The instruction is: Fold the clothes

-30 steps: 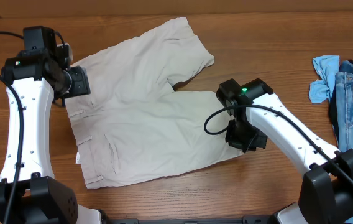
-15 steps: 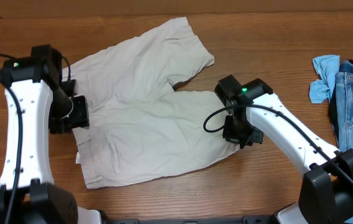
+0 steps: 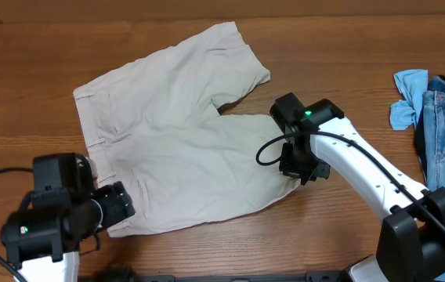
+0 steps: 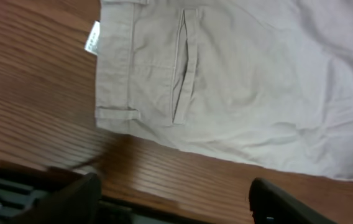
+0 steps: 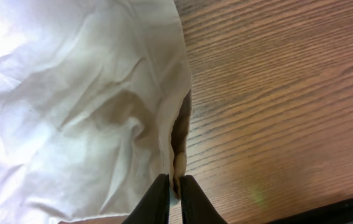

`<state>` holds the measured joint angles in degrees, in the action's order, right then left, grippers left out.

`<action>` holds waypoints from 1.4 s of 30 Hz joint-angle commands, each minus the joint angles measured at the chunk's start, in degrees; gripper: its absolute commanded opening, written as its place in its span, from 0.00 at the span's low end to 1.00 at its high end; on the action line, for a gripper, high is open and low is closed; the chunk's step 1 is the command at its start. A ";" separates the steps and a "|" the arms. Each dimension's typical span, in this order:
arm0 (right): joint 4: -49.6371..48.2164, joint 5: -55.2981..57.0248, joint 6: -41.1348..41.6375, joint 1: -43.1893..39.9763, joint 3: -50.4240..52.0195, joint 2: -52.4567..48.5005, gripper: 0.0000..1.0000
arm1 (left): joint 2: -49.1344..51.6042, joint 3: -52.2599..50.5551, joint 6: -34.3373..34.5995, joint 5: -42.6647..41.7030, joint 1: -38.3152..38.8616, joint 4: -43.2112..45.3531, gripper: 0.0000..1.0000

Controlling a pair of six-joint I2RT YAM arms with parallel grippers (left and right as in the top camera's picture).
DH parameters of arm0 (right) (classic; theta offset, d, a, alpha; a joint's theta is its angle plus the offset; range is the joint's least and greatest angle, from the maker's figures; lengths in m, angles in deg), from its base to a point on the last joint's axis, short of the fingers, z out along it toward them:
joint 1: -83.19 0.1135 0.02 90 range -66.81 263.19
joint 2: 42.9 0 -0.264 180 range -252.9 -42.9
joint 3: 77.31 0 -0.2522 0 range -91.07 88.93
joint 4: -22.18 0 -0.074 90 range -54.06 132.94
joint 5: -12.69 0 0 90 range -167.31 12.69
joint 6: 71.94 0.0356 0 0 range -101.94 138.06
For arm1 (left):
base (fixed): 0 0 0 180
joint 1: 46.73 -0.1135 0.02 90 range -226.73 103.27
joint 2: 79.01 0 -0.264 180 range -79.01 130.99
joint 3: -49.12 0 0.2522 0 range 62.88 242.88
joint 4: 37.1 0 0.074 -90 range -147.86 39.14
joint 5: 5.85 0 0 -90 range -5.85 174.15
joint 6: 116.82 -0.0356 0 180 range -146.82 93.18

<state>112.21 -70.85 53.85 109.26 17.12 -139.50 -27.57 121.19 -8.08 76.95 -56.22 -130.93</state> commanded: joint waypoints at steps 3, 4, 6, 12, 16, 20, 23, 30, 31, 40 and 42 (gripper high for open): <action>-0.83 0.76 -0.28 0.00 -0.24 0.59 0.11 | 3.80 -8.00 6.29 -3.85 -0.22 4.33 0.80; -0.85 0.76 -0.28 0.00 -0.24 0.59 0.11 | 5.51 -8.81 6.67 -4.07 -0.22 5.53 0.80; -0.85 0.76 -0.26 0.00 -0.24 0.59 0.11 | 8.70 -9.46 7.19 -4.39 -0.22 8.17 0.80; -1.49 0.83 0.55 -0.02 -0.24 0.59 0.93 | 16.74 -9.31 6.93 -7.76 -0.22 17.86 0.75; -4.50 0.96 -0.31 -1.38 -0.90 0.96 0.95 | 16.70 -5.95 3.39 -7.58 -0.22 20.22 0.74; -14.88 -11.89 -16.17 -2.71 -5.62 2.54 0.34 | 16.72 -0.11 -1.60 -7.23 -0.22 24.59 0.61; -28.20 -21.62 -18.45 -2.80 -7.34 2.67 0.05 | 17.03 0.74 -3.43 -7.23 -0.22 30.10 0.42; -56.43 -23.02 -16.94 -3.06 -7.34 -2.82 0.04 | 19.82 0.74 -9.03 -10.82 -0.20 31.87 0.38; -59.43 -23.04 -16.94 -3.17 -7.34 -4.63 0.04 | 19.98 0.74 -9.22 -10.82 -0.20 31.65 0.41; -79.84 -23.08 -8.48 -8.63 -7.43 -23.39 0.04 | 20.02 0.74 -9.55 -10.88 -0.20 27.56 0.47; -81.94 -23.12 -4.66 -9.92 -7.45 -26.45 0.04 | 20.02 0.74 -9.53 -10.88 -0.20 26.71 0.48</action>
<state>32.72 -93.82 42.68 101.21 10.08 -163.00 -7.62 120.95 -16.36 66.92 -56.22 -103.31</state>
